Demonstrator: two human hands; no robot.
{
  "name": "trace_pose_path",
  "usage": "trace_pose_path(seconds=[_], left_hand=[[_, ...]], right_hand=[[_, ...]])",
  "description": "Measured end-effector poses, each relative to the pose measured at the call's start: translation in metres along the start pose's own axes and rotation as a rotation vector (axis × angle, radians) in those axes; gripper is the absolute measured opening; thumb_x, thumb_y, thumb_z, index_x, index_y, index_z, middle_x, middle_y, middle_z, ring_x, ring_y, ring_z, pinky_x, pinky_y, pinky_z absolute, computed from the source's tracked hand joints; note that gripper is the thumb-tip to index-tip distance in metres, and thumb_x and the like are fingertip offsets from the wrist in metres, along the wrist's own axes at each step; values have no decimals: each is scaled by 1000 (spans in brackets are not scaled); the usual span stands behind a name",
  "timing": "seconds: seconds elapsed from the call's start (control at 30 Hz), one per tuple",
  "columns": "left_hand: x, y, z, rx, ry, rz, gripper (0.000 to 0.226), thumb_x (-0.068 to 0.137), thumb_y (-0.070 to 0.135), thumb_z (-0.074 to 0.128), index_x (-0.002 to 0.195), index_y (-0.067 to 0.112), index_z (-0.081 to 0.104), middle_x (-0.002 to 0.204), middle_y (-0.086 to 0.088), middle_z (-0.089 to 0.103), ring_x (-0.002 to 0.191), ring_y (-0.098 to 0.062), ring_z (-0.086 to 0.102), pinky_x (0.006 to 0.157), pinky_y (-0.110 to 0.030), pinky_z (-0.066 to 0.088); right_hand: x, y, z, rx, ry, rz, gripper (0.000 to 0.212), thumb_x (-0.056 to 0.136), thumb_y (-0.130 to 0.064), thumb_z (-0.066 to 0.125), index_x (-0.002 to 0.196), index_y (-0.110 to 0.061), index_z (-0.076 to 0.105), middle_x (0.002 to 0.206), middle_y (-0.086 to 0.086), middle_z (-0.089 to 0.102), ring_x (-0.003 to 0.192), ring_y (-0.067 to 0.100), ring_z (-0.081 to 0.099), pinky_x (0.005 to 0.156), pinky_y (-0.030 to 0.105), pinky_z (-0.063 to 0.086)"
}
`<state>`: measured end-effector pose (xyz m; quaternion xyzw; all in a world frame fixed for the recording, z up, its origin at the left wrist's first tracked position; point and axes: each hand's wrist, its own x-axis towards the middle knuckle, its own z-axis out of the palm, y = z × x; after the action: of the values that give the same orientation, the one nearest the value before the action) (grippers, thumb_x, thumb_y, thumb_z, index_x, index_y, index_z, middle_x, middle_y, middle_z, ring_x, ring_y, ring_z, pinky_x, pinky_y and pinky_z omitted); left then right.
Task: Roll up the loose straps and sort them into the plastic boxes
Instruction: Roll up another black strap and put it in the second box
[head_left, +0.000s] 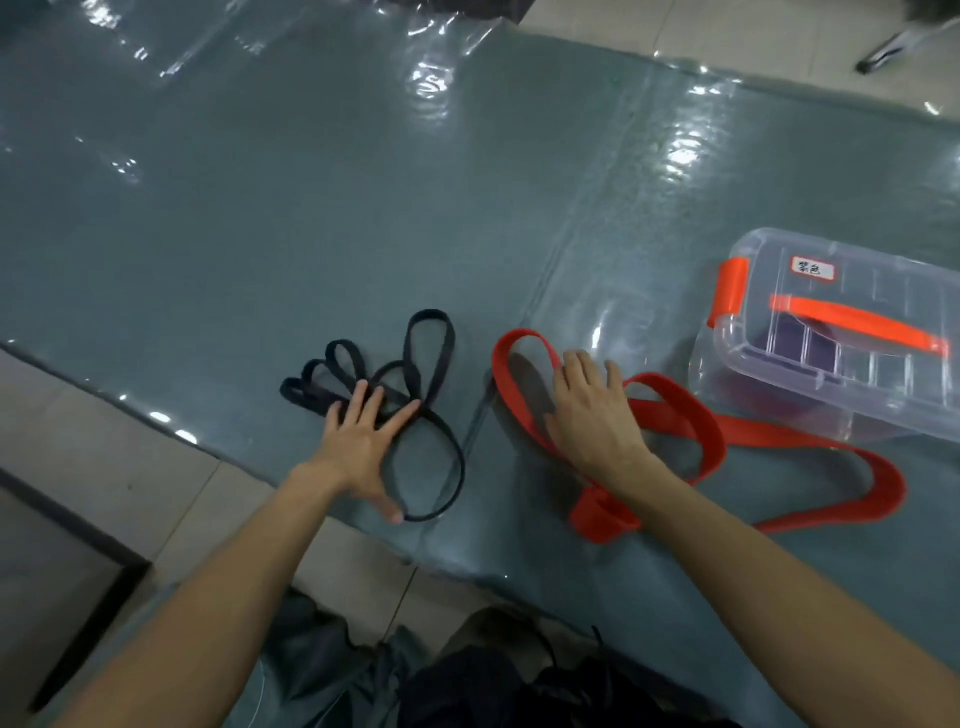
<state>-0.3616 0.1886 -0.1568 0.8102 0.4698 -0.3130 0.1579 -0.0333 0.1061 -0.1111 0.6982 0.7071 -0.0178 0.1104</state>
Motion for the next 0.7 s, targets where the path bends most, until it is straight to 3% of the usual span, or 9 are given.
trace_pose_path(seconds=[0.07,0.13,0.2,0.27,0.33,0.47,0.57,0.7], left_hand=[[-6,10,14,90,44,12,181,36,84,90,167,38,-27,174,-17,14,162,-43,7,126,-64,18],[-10,15,22,134,125,37,175,43,75,94,171,28,-16,157,-11,34,147,-36,35,117,-54,32],[-14,14,26,72,200,71,149,58,66,92,173,20,8,149,-4,44,139,-28,47,113,-45,37],[-22,12,27,-86,285,71,103,81,50,81,166,20,32,148,-1,56,136,-25,57,108,-39,39],[-34,9,25,-192,351,31,70,94,36,69,158,21,46,147,-4,65,132,-25,63,105,-39,43],[-50,-5,16,-350,513,-64,55,98,17,63,152,19,56,138,-8,68,126,-32,66,100,-47,55],[-56,-6,-12,-644,695,-177,45,102,10,61,147,13,61,138,-12,68,124,-34,66,103,-48,55],[-54,16,-67,-910,934,-279,36,106,13,62,142,10,65,132,-12,71,123,-33,65,109,-45,51]], right_hand=[[0,-24,-2,51,18,-87,81,100,-43,57,162,2,31,169,24,28,156,41,28,126,64,23],[4,-48,-4,128,39,-220,95,96,-53,63,166,-2,26,173,23,22,162,38,20,127,65,22],[15,-70,-4,135,37,-353,104,90,-62,67,167,-7,24,175,21,19,164,37,15,126,68,18],[31,-89,-3,83,-3,-455,105,90,-69,63,168,-10,24,176,19,16,165,35,11,126,70,13],[45,-101,1,68,-77,-501,96,96,-71,53,167,-12,27,179,12,11,165,32,11,127,70,11],[54,-90,18,103,-76,-478,72,102,-56,52,160,-16,42,180,-1,-10,157,33,30,123,62,28],[42,-59,33,181,-70,-392,63,103,-38,53,163,-29,38,179,10,-16,147,37,44,115,53,39],[27,-31,35,274,-135,-330,70,102,-24,57,166,-35,30,178,18,-11,130,42,58,107,46,49]])
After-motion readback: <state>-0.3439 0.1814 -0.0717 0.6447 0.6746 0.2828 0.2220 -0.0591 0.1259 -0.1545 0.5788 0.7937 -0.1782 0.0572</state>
